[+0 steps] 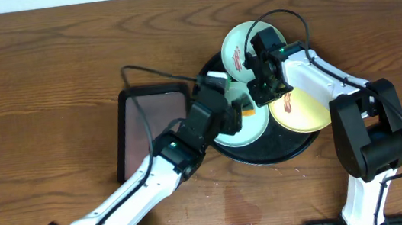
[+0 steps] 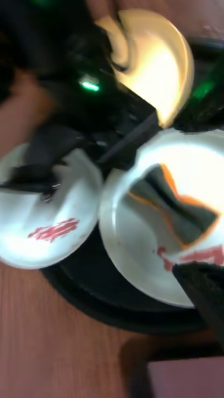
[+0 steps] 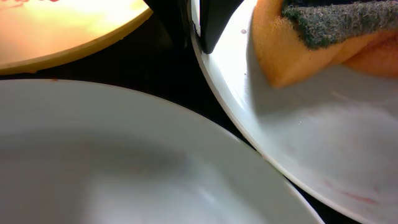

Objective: Clean dirty plates on tray and stack at the side

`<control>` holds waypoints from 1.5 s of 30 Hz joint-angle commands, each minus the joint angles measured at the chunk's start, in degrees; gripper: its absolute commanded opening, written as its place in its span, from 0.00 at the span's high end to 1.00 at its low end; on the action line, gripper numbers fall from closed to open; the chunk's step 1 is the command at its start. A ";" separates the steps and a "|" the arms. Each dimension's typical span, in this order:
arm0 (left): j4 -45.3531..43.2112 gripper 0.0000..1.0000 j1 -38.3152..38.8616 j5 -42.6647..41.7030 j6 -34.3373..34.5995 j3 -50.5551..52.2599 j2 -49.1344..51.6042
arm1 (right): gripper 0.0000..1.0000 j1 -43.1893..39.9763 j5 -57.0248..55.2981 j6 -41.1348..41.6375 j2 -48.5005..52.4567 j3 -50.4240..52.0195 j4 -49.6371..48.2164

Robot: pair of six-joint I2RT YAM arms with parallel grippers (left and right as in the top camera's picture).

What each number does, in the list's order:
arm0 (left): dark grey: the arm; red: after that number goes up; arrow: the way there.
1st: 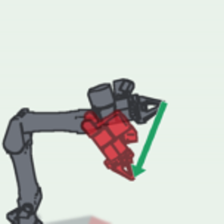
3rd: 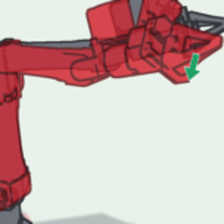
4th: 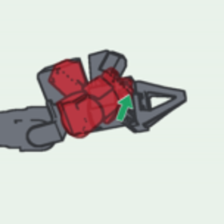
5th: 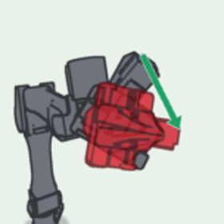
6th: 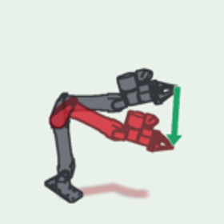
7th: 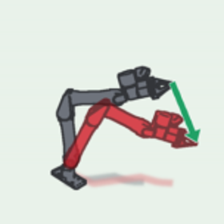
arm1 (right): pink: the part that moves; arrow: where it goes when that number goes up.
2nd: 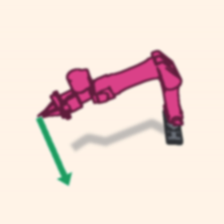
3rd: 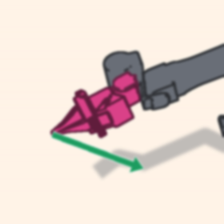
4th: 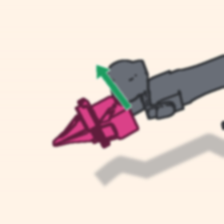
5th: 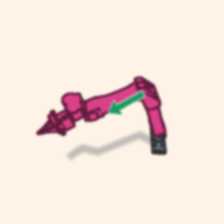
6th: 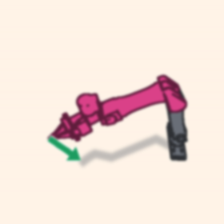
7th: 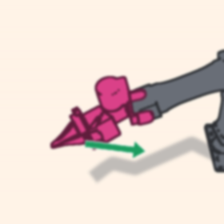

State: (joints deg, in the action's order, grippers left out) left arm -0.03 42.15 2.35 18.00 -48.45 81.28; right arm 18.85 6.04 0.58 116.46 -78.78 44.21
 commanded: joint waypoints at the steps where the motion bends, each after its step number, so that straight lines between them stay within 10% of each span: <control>1: 0.85 0.40 -0.04 -1.92 -18.18 0.00 3.34 | 0.97 0.00 -1.51 -0.44 1.05 -0.11 -0.26; 13: -5.03 0.48 -1.36 -4.20 -22.69 0.00 9.77 | 0.94 0.00 -1.53 -0.48 1.05 -0.11 0.13; 17: -5.90 0.21 -1.38 -4.55 -22.73 0.00 10.75 | 0.93 0.00 -1.53 -0.48 1.05 -0.11 0.26; 45: -9.18 0.20 -3.45 -13.70 -37.59 0.00 19.65 | 0.91 0.00 -1.53 -1.09 1.03 -0.13 1.66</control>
State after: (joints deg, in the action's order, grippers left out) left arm -7.84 40.14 -10.85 -17.41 -48.45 98.87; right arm 18.85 5.76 0.51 116.53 -78.81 45.56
